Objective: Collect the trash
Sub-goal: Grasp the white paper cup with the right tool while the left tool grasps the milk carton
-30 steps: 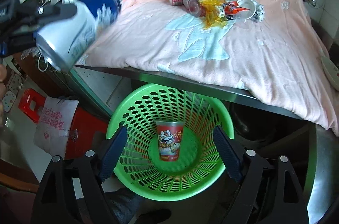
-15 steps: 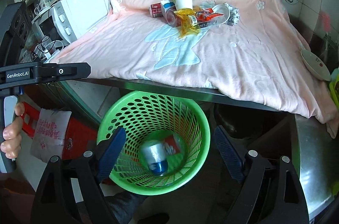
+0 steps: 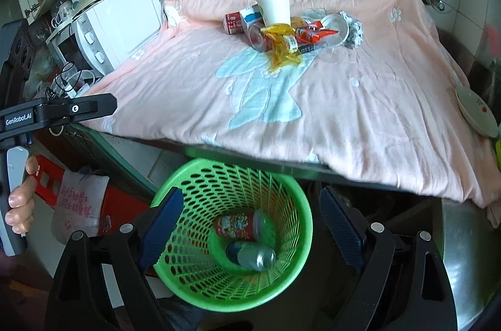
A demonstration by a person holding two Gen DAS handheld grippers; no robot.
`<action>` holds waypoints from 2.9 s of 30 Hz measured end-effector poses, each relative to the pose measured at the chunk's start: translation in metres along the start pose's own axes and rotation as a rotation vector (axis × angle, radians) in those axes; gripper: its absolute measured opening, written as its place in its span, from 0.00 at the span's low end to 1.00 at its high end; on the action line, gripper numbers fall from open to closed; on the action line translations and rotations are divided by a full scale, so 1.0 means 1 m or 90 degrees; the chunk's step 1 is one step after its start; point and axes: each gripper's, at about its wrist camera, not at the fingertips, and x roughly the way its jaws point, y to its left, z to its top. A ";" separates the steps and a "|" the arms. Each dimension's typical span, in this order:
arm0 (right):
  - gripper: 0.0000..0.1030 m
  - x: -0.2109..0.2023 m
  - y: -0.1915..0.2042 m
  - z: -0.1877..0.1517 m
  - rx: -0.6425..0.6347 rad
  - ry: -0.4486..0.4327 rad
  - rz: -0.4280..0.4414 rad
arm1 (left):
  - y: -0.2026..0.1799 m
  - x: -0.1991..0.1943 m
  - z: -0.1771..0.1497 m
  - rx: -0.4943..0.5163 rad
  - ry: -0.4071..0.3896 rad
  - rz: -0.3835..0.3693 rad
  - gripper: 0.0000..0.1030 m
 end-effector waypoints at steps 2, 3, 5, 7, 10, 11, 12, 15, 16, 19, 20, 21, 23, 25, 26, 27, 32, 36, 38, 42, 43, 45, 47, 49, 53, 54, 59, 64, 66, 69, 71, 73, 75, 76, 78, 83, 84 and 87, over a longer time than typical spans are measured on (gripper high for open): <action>0.83 0.005 -0.004 0.016 0.002 -0.001 0.005 | 0.005 -0.001 0.010 0.001 -0.010 0.011 0.76; 0.83 0.008 -0.006 0.026 0.004 -0.002 0.007 | 0.008 -0.001 0.015 0.003 -0.015 0.019 0.76; 0.83 0.014 -0.010 0.046 0.008 -0.004 0.014 | 0.013 -0.001 0.027 0.008 -0.026 0.031 0.79; 0.83 0.022 -0.014 0.069 0.012 -0.006 0.021 | 0.017 -0.001 0.037 0.016 -0.036 0.041 0.80; 0.83 0.036 -0.018 0.103 0.008 -0.013 0.025 | 0.025 0.003 0.052 0.031 -0.050 0.060 0.80; 0.83 0.040 -0.019 0.113 0.007 -0.015 0.025 | 0.029 0.005 0.058 0.035 -0.052 0.066 0.80; 0.83 0.046 -0.020 0.125 0.005 -0.016 0.025 | 0.031 0.007 0.062 0.037 -0.053 0.072 0.80; 0.83 0.064 -0.026 0.157 0.009 -0.019 0.028 | 0.040 0.016 0.077 0.046 -0.054 0.079 0.80; 0.83 0.069 -0.028 0.167 0.010 -0.020 0.027 | 0.042 0.018 0.081 0.052 -0.055 0.084 0.80; 0.83 0.088 -0.034 0.196 0.012 -0.022 0.024 | 0.047 0.028 0.093 0.070 -0.055 0.095 0.80; 0.83 0.094 -0.035 0.204 0.012 -0.022 0.024 | 0.049 0.032 0.098 0.075 -0.055 0.096 0.80; 0.83 0.101 -0.037 0.214 0.011 -0.022 0.022 | 0.051 0.034 0.101 0.080 -0.054 0.099 0.80; 0.83 0.113 -0.039 0.228 0.010 -0.019 0.019 | 0.054 0.041 0.109 0.089 -0.054 0.106 0.80; 0.83 0.129 -0.042 0.242 0.007 -0.012 0.010 | 0.057 0.047 0.116 0.098 -0.055 0.110 0.80; 0.83 0.135 -0.044 0.247 0.006 -0.010 0.008 | 0.058 0.050 0.119 0.104 -0.055 0.112 0.80; 0.83 0.143 -0.045 0.253 0.005 -0.007 0.006 | 0.059 0.053 0.123 0.109 -0.055 0.114 0.80; 0.83 0.172 -0.049 0.275 0.002 0.002 0.014 | 0.070 0.068 0.136 0.117 -0.044 0.118 0.80; 0.83 0.194 -0.049 0.290 0.000 0.015 0.024 | 0.078 0.077 0.148 0.119 -0.039 0.122 0.80; 0.83 0.205 -0.048 0.296 -0.002 0.023 0.021 | 0.080 0.082 0.152 0.124 -0.038 0.124 0.80; 0.83 0.225 -0.049 0.306 -0.005 0.033 0.008 | 0.082 0.091 0.163 0.140 -0.038 0.128 0.80; 0.83 0.230 -0.050 0.307 -0.002 0.038 0.009 | 0.082 0.093 0.165 0.144 -0.039 0.128 0.80; 0.83 0.235 -0.052 0.309 0.004 0.039 0.005 | 0.082 0.098 0.170 0.153 -0.040 0.127 0.80; 0.76 0.238 -0.054 0.310 0.008 0.041 0.009 | 0.080 0.104 0.175 0.164 -0.041 0.126 0.80; 0.69 0.239 -0.055 0.311 0.009 0.043 0.008 | 0.076 0.111 0.180 0.177 -0.042 0.122 0.80; 0.61 0.235 -0.059 0.311 0.012 0.038 0.009 | 0.067 0.125 0.190 0.204 -0.044 0.119 0.80; 0.61 0.232 -0.060 0.311 0.014 0.035 0.007 | 0.064 0.128 0.192 0.211 -0.046 0.118 0.80; 0.60 0.213 -0.066 0.308 0.025 0.014 0.005 | 0.046 0.148 0.211 0.254 -0.053 0.110 0.80; 0.60 0.183 -0.070 0.301 0.032 -0.011 0.002 | 0.029 0.169 0.230 0.296 -0.062 0.104 0.80; 0.60 0.171 -0.073 0.297 0.036 -0.020 -0.005 | 0.023 0.181 0.239 0.310 -0.060 0.101 0.80; 0.60 0.154 -0.076 0.287 0.046 -0.032 -0.003 | 0.015 0.197 0.247 0.335 -0.050 0.101 0.80; 0.60 0.145 -0.077 0.282 0.047 -0.037 -0.007 | 0.010 0.208 0.250 0.352 -0.046 0.104 0.80; 0.60 0.136 -0.077 0.275 0.051 -0.039 -0.006 | 0.006 0.218 0.253 0.365 -0.038 0.100 0.79; 0.60 0.128 -0.076 0.268 0.052 -0.040 -0.009 | 0.003 0.228 0.255 0.374 -0.034 0.105 0.78; 0.60 0.126 -0.075 0.265 0.054 -0.041 -0.009 | 0.001 0.232 0.256 0.379 -0.030 0.102 0.76; 0.60 0.120 -0.074 0.258 0.055 -0.041 -0.013 | 0.000 0.242 0.258 0.389 -0.022 0.112 0.74; 0.60 0.113 -0.075 0.245 0.065 -0.036 -0.018 | 0.000 0.260 0.262 0.401 -0.005 0.111 0.69; 0.60 0.112 -0.076 0.243 0.068 -0.035 -0.020 | 0.000 0.264 0.262 0.407 -0.003 0.115 0.69; 0.60 0.107 -0.080 0.232 0.081 -0.033 -0.028 | -0.001 0.272 0.264 0.412 0.006 0.110 0.61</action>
